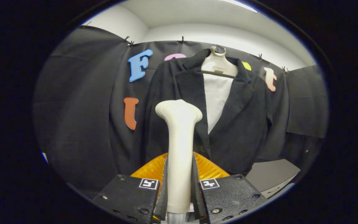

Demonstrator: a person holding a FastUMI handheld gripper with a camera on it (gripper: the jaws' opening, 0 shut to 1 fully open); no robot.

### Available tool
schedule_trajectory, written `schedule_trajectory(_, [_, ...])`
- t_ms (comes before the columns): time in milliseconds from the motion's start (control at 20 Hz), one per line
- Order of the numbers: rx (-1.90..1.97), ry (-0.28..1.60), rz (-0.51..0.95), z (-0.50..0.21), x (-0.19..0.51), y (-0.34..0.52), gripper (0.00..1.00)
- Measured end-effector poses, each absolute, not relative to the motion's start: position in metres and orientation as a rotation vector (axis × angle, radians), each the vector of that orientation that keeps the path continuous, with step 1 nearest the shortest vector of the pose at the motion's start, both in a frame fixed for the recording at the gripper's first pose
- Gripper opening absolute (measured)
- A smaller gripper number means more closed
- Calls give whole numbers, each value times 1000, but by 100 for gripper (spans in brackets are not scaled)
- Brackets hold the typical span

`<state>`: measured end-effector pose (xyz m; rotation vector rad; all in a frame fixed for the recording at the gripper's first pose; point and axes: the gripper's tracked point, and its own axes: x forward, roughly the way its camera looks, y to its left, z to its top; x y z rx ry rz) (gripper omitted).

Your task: Iron the clothes twice with a garment steamer, once on the left side and once on the right side.

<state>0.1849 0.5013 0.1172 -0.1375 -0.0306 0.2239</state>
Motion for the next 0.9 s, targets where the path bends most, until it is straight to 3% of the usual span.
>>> schedule_trajectory(900, [-188, 120, 208, 15, 180, 501, 36])
